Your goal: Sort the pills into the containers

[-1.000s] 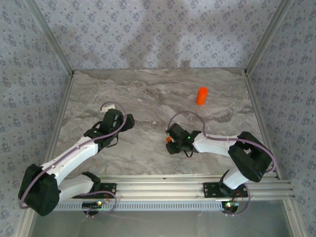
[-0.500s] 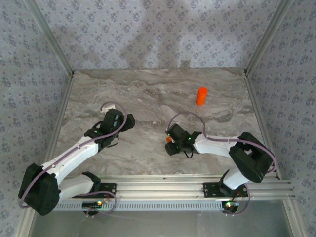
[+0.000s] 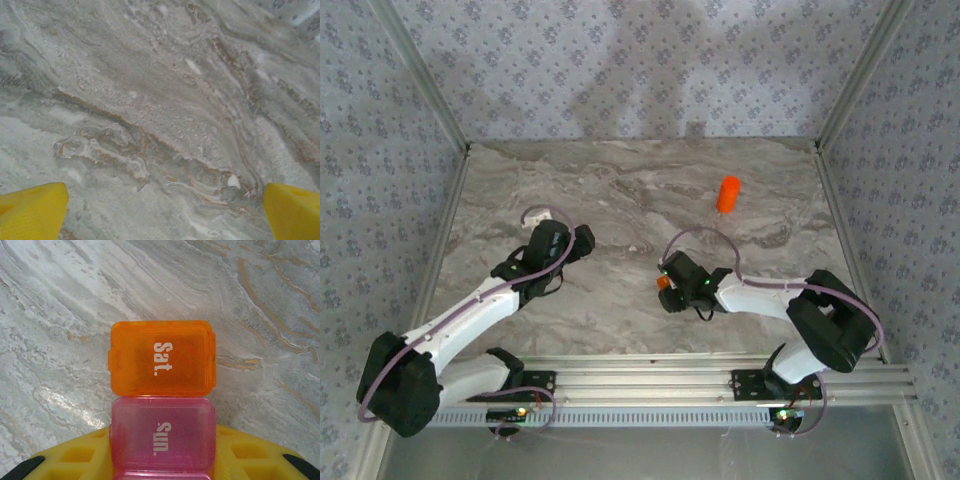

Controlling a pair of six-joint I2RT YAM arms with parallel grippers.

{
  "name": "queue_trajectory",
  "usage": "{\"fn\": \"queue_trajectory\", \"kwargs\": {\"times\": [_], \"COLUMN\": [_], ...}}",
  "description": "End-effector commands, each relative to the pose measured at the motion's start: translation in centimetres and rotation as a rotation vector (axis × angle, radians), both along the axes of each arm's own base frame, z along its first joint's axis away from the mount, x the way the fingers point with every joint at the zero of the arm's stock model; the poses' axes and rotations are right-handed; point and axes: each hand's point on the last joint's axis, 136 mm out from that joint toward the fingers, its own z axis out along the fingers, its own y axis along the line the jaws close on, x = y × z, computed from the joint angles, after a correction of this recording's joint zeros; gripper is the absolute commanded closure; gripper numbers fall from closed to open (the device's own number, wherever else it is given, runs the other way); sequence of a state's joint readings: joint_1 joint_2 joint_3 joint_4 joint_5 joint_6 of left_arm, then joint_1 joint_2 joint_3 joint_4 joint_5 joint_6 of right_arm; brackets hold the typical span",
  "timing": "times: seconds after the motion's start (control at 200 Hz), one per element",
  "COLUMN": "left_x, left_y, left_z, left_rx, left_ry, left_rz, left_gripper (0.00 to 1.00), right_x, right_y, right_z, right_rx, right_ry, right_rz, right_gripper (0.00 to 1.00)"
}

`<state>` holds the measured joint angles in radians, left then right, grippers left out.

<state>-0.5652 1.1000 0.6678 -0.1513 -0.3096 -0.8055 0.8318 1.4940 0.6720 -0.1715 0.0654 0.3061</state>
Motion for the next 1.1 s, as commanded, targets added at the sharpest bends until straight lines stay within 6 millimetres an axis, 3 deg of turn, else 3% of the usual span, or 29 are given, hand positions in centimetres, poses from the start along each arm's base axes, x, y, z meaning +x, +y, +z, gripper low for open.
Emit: {"fn": "queue_trajectory", "kwargs": {"times": [0.0, 0.29, 0.51, 0.815, 1.099], "left_x": [0.4, 1.9, 4.0, 6.0, 6.2], "left_y": [-0.9, -3.6, -7.6, -13.7, -16.6], "left_z": [1.5, 1.5, 1.5, 2.4, 3.1], "left_rx": [-0.051, -0.067, -0.128, -0.362, -0.574], "left_ry": [-0.065, -0.088, -0.09, -0.096, -0.09], "left_rz": [-0.024, -0.13, -0.25, -0.414, -0.465], "left_gripper": [0.01, 0.01, 0.01, 0.01, 0.01], "right_x": [0.6, 4.2, 6.6, 9.0, 10.5], "right_y": [-0.1, 1.6, 2.4, 3.0, 3.8], "right_z": [0.3, 3.6, 5.4, 7.6, 8.0], "right_rx": [0.03, 0.172, 0.258, 0.379, 0.486], "right_ry": [0.025, -0.019, -0.068, -0.109, -0.084], "right_rz": [0.008, 0.022, 0.056, 0.071, 0.013], "right_gripper": [0.68, 0.68, 0.69, 0.69, 0.7]}}
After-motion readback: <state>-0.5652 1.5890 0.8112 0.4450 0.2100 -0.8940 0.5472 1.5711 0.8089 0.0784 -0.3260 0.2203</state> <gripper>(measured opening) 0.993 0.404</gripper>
